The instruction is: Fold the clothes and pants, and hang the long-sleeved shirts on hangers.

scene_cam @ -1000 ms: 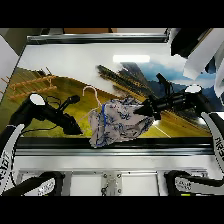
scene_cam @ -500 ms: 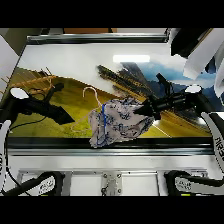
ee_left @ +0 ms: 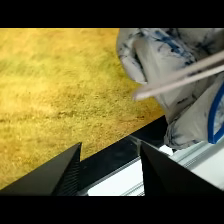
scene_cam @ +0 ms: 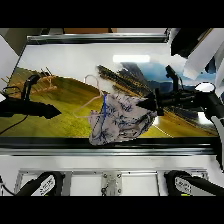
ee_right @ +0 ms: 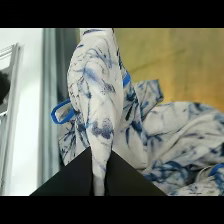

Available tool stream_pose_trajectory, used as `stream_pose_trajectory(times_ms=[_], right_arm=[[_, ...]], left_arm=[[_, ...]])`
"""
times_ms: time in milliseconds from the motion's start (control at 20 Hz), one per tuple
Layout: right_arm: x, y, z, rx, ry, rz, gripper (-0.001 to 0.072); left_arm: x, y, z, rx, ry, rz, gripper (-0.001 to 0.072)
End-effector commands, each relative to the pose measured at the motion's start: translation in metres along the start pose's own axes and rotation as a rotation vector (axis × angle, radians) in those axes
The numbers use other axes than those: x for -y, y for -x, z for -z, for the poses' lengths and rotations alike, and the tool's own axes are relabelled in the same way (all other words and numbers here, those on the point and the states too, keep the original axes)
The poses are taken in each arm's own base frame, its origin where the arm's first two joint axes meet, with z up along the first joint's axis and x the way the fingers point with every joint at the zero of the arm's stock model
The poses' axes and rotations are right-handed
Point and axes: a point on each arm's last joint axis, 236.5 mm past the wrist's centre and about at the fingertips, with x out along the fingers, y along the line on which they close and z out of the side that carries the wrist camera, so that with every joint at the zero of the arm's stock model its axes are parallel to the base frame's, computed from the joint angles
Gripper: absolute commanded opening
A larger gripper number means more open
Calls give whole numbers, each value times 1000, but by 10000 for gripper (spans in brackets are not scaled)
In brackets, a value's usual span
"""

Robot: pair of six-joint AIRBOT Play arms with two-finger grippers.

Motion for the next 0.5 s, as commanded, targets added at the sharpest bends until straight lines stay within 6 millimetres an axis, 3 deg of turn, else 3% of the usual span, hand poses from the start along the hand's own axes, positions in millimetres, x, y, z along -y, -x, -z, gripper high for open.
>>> stream_pose_trajectory(times_ms=[0, 100, 250, 450], right_arm=[[2, 19, -31, 65, 23, 121, 6], [2, 24, -41, 78, 51, 165, 6], [0, 24, -42, 80, 28, 167, 6], [1, 24, -41, 74, 25, 168, 6]], left_arm=[[7, -2, 19, 57, 164, -68, 383], [33, -17, 36, 34, 154, -41, 513], [69, -48, 37, 81, 185, -25, 520], [102, -70, 6, 219, 208, 0, 490]])
